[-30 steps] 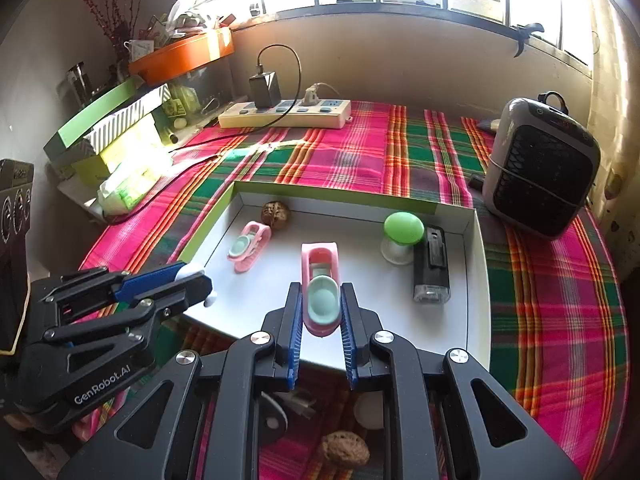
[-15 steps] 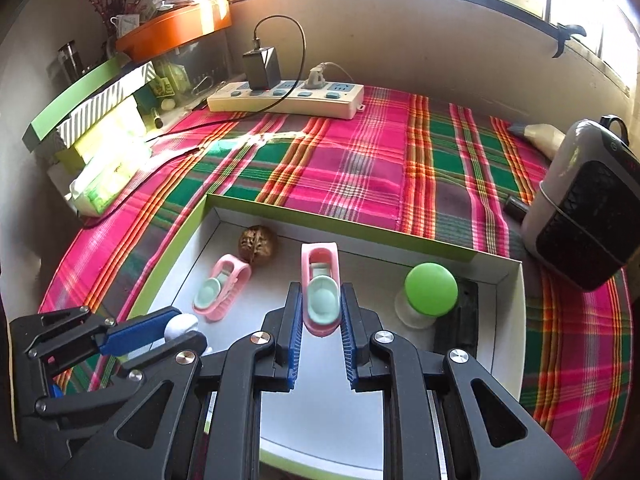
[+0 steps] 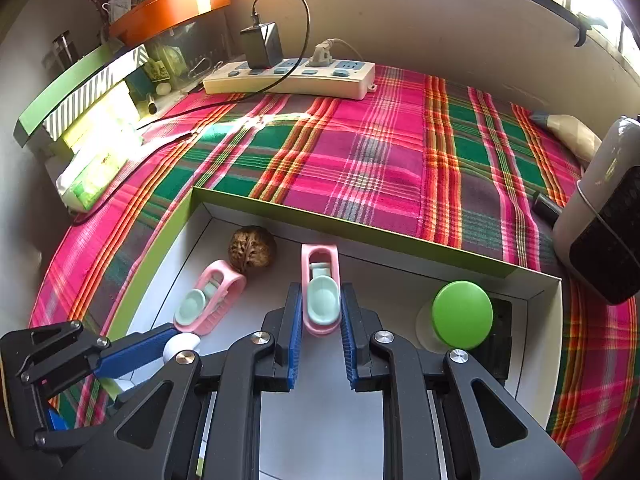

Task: Organize objects
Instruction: 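Carry the white knob with the left tool while the right tool lowers the pink clip into the tray, then open both tools to release the white knob and pink clip in the tray, then withdraw both tools from the tray toward the black disc and walnut, then close the left tool on the black round disc while the right tool reaches the walnut, then close the right tool on the walnut and lift it while the left tool lifts the black disc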

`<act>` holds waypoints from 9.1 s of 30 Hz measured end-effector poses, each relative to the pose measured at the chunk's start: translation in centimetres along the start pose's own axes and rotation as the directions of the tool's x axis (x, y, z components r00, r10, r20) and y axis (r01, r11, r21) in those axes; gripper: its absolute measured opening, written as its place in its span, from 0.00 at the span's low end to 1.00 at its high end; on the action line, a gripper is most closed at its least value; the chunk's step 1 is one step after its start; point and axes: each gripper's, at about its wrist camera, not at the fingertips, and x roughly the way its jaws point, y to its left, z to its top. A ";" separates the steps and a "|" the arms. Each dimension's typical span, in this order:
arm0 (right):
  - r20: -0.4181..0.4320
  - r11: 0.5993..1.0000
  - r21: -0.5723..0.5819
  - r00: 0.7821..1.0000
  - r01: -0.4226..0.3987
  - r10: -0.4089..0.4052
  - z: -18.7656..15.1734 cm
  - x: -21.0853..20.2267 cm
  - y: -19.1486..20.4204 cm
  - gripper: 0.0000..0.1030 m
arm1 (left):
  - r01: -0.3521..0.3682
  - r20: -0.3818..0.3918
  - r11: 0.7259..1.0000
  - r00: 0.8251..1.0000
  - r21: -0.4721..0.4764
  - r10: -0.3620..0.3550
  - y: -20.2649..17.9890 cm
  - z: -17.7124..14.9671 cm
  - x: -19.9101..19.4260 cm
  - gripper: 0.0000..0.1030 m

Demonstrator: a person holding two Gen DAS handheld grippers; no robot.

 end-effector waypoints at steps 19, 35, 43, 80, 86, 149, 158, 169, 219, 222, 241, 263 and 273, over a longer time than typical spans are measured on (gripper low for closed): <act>-0.004 1.000 -0.006 1.000 0.008 -0.008 0.2 0.9 0.1 0.18 | -0.016 0.002 1.000 1.000 0.009 0.016 0.0 0.1 0.0 0.19; 0.000 1.000 0.014 1.000 -0.006 0.006 0.1 0.8 0.1 0.18 | -0.019 0.001 1.000 1.000 0.007 0.019 0.0 0.1 0.0 0.19; 0.002 1.000 0.023 1.000 -0.014 0.014 0.0 0.7 0.0 0.29 | -0.024 0.001 1.000 1.000 0.012 0.024 -0.2 0.1 0.1 0.23; 0.075 0.999 0.049 0.997 -0.002 -0.001 -2.3 -4.0 0.7 0.35 | -0.054 0.045 0.999 0.998 0.007 0.054 -0.8 -1.3 -3.6 0.31; 0.094 0.998 0.058 0.995 0.012 -0.018 -3.6 -5.2 0.9 0.35 | -0.047 0.057 0.999 0.997 0.000 0.047 -0.9 -1.9 -4.5 0.31; 0.178 0.984 0.176 0.983 0.023 -0.055 -16.5 -11.4 -1.5 0.45 | 0.132 -0.007 0.991 0.991 0.001 -0.132 -4.9 -7.5 -4.9 0.40; 0.124 0.991 0.133 0.992 0.003 -0.020 -16.4 -9.8 -1.0 0.45 | 0.114 -0.025 0.993 0.993 -0.004 -0.114 -5.1 -7.1 -4.0 0.40; 0.102 0.996 0.079 0.994 0.037 -0.045 -15.8 -9.1 -0.6 0.50 | 0.128 -0.041 0.992 0.991 -0.013 -0.128 -5.0 -6.7 -3.2 0.40; 0.112 0.997 0.023 0.991 0.068 -0.070 -15.4 -8.7 -0.2 0.29 | 0.145 -0.036 0.988 0.989 -0.043 -0.147 -3.9 -6.6 -3.4 0.27; 0.114 0.997 0.024 0.991 0.068 -0.071 -15.4 -8.7 -0.3 0.29 | 0.137 -0.031 0.990 0.990 -0.037 -0.138 -4.0 -6.7 -3.5 0.27; 0.137 0.998 0.035 0.989 0.057 -0.061 -15.4 -9.5 -0.1 0.29 | 0.118 -0.001 0.993 0.993 -0.010 -0.118 -4.5 -6.7 -4.5 0.27; 0.202 0.998 0.049 0.978 0.038 -0.047 -13.9 -11.6 -0.3 0.29 | 0.092 0.070 0.996 0.993 0.020 -0.093 -4.6 -5.5 -6.9 0.27; 0.220 0.998 0.047 0.974 0.038 -0.047 -12.3 -11.8 -0.5 0.29 | 0.085 0.088 0.996 0.992 0.028 -0.088 -4.4 -4.0 -7.0 0.27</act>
